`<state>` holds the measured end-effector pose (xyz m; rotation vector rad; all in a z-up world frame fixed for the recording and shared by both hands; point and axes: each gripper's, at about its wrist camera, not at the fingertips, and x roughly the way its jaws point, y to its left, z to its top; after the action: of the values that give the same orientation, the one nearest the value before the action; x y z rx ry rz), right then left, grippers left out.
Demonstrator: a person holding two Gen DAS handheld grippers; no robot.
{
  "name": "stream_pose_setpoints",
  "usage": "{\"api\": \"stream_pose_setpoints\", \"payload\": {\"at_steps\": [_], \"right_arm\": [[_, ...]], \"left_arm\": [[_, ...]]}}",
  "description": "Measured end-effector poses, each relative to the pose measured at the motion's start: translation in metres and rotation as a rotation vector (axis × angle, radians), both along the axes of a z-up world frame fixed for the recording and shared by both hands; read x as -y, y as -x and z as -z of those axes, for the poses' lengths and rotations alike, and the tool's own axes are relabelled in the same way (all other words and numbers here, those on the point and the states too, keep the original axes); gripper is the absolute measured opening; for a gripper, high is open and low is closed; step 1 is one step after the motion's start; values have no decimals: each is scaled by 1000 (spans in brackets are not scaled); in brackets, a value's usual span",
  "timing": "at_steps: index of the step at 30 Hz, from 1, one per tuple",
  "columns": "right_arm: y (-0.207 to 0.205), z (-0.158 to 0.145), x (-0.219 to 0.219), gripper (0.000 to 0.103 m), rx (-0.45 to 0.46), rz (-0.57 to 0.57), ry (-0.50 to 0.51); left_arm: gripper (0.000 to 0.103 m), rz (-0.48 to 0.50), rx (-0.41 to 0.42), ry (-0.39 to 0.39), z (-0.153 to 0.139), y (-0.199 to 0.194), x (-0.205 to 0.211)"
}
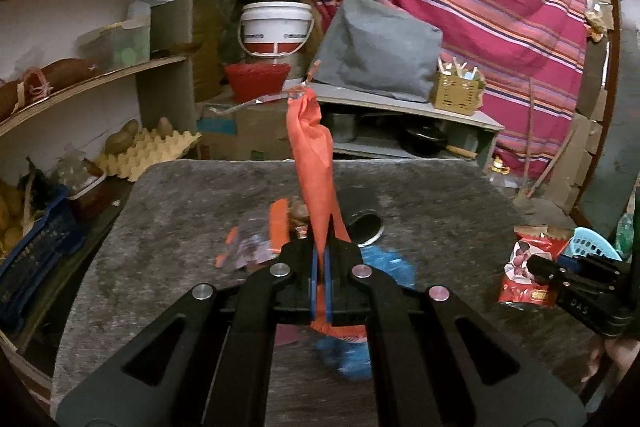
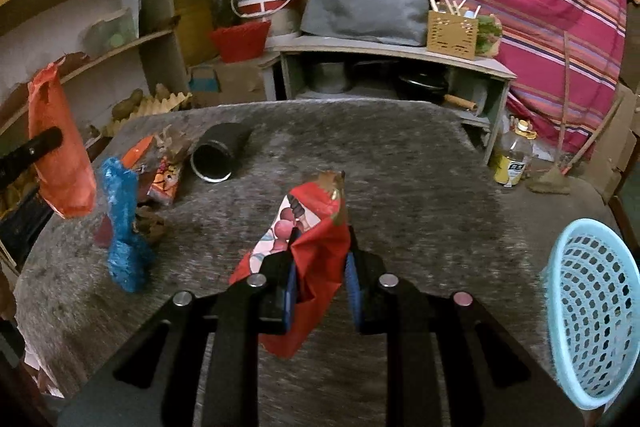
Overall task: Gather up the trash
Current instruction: 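Carry both bags over the blue basket and open both tools to drop them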
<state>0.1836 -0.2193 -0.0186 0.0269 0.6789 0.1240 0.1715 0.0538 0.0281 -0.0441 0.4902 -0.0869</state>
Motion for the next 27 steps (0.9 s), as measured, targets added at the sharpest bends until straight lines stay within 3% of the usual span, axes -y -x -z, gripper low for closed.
{"api": "stream_pose_setpoints", "payload": {"at_steps": [7, 18, 27], "right_arm": [[13, -8, 43, 21, 21, 61, -37], [34, -13, 122, 21, 37, 171, -77], [65, -8, 204, 21, 29, 309, -65]], "left_arm": [[0, 87, 48, 19, -14, 5, 42], [0, 208, 30, 38, -8, 2, 117], [0, 352, 17, 14, 9, 6, 213]]}}
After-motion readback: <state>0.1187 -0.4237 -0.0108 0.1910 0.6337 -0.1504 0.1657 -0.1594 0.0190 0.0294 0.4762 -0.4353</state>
